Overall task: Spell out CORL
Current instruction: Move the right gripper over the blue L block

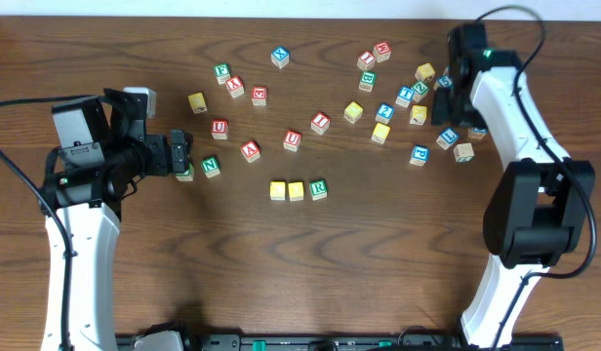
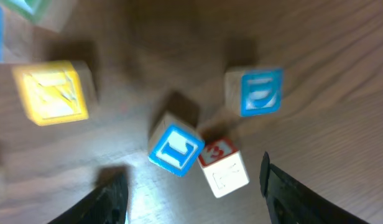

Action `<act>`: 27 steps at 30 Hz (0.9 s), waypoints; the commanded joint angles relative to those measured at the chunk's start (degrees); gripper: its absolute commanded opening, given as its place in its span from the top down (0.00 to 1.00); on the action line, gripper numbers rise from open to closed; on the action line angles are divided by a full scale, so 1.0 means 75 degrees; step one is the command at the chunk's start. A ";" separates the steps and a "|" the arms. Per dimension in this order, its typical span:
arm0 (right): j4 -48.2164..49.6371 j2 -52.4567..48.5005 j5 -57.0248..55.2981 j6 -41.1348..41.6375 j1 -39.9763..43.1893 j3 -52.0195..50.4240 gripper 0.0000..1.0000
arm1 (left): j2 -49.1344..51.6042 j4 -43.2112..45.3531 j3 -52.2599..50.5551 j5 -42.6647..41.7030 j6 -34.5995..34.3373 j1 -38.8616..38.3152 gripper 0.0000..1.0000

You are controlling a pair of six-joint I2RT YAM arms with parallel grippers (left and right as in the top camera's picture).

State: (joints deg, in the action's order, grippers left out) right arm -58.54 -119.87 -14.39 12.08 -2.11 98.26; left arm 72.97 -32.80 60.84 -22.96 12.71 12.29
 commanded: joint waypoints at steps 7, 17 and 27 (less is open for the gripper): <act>0.1180 0.0012 0.0507 -0.1145 0.0070 -0.1259 0.36 | 0.0017 0.0000 0.0003 0.0015 0.0076 0.0023 0.01; 0.1279 0.0012 0.0592 -0.1658 0.0227 -0.1259 0.36 | 0.0017 0.0000 0.0003 0.0015 0.0076 0.0023 0.01; 0.1259 0.0012 0.0600 -0.2259 0.0341 -0.1259 0.36 | 0.0017 0.0000 0.0003 0.0015 0.0076 0.0023 0.01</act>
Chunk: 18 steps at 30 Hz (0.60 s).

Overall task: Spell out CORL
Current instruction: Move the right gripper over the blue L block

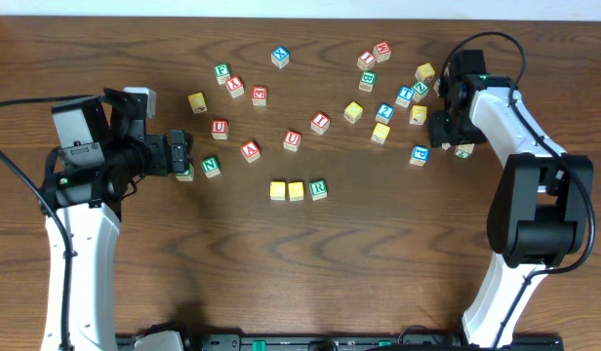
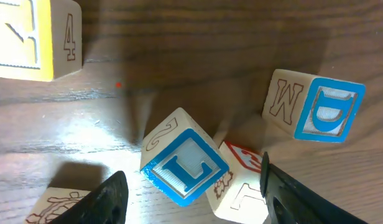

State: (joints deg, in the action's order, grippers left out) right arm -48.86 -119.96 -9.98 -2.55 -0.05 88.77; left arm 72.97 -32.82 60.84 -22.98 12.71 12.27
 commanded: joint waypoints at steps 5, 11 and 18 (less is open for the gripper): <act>-0.0041 0.0023 0.0017 -0.0393 0.0067 0.0003 0.36 | 0.0017 0.0003 0.0003 0.0017 0.0076 0.0026 0.01; -0.0058 0.0023 0.0096 -0.0533 0.0061 0.0006 0.36 | 0.0017 0.0003 0.0003 0.0017 0.0076 0.0026 0.01; -0.0102 0.0061 0.0090 -0.0586 0.0047 0.0006 0.36 | 0.0017 0.0003 0.0003 0.0015 0.0076 0.0026 0.01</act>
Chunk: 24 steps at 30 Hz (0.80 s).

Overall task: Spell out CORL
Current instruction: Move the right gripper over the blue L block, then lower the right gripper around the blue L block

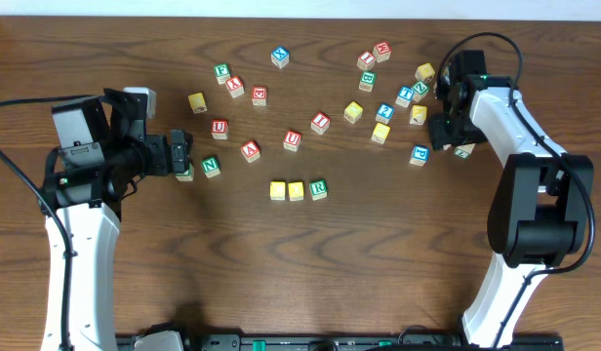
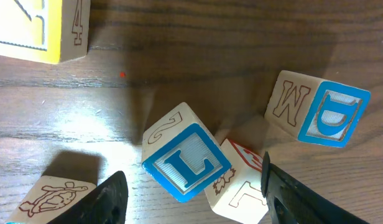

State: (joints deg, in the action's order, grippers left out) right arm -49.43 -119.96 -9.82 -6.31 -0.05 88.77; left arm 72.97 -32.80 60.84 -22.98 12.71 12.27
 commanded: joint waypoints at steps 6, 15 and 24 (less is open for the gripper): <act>-0.0038 0.0213 0.0073 -0.0082 0.0044 0.0006 0.35 | 0.0017 0.0000 0.0003 0.0017 0.0076 0.0026 0.01; -0.0026 0.0236 0.0070 -0.0085 -0.0029 0.0015 0.35 | 0.0017 0.0000 0.0003 0.0017 0.0076 0.0026 0.01; 0.0085 0.0612 0.0073 -0.0085 -0.0207 0.0020 0.31 | 0.0017 0.0000 0.0003 0.0015 0.0076 0.0026 0.01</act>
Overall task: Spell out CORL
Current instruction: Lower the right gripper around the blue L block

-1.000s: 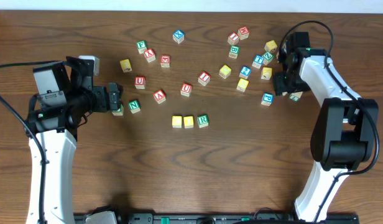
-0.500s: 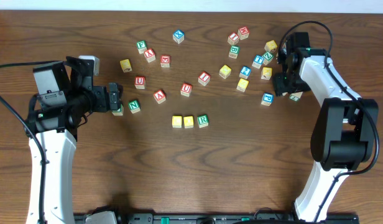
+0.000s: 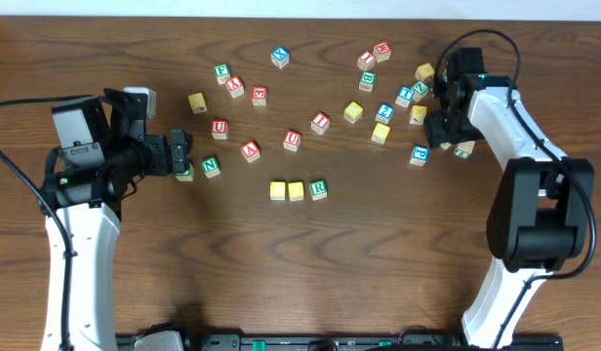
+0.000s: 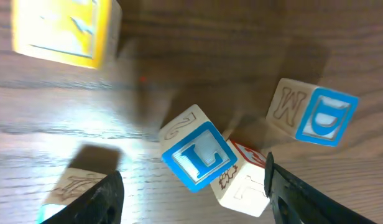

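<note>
The blue L block (image 4: 201, 155) sits turned cornerwise on the table, just ahead of my open right gripper (image 4: 194, 202), whose dark fingers (image 4: 98, 199) stand wide to either side of it. A red-topped block (image 4: 244, 180) touches the L block on its right. In the overhead view my right gripper (image 3: 440, 129) covers the L block. Two yellow blocks (image 3: 277, 190) and a green R block (image 3: 318, 188) stand in a row mid-table. My left gripper (image 3: 180, 156) hovers at the left beside a block; its jaws do not show.
A yellow block (image 4: 61, 31), a blue D block (image 4: 316, 118) with an M side and a pale block (image 4: 70, 186) ring the L block. Several more letter blocks (image 3: 291, 139) lie scattered across the far half of the table.
My right gripper has shifted slightly toward the far side, so the blocks sit further right in the blurred wrist view. It is still open around the L block. The left arm has not moved.
My right gripper first hung open high above the right-hand cluster, with the L block small below it. Then it was low over the L block, fingers either side. It has stayed there open, shifting only slightly. The three-block row and left arm have not changed.
</note>
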Action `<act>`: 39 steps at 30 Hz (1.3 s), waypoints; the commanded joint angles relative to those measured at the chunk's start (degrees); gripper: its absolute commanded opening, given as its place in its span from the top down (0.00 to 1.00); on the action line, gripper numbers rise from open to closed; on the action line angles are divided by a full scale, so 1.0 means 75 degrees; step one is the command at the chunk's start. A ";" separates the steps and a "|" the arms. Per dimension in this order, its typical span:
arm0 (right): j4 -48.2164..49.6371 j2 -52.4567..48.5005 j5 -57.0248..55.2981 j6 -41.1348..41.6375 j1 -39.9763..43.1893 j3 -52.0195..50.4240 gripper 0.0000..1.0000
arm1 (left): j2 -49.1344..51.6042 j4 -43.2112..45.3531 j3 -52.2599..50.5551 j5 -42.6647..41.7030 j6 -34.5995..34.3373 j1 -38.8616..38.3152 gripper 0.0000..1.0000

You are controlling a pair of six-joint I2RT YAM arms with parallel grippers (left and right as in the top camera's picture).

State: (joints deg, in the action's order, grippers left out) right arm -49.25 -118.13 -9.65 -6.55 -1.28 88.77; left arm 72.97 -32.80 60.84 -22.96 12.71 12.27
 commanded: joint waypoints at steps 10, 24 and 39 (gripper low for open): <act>0.0321 0.0364 0.0058 -0.0699 -0.0044 0.0020 0.30 | 0.0017 0.0000 0.0003 0.0015 0.0076 0.0026 0.01; 0.0318 0.0361 0.1061 -0.2489 0.0131 -0.0009 0.29 | 0.0017 0.0000 0.0003 0.0015 0.0076 0.0026 0.01; 0.0953 0.0361 0.1574 -0.2512 0.0568 -0.0624 0.26 | 0.0017 0.0003 0.0003 0.0015 0.0076 0.0026 0.01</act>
State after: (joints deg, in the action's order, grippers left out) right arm -42.61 -116.73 1.21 -24.58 3.14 85.62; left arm 72.97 -32.82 60.84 -22.98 12.71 12.27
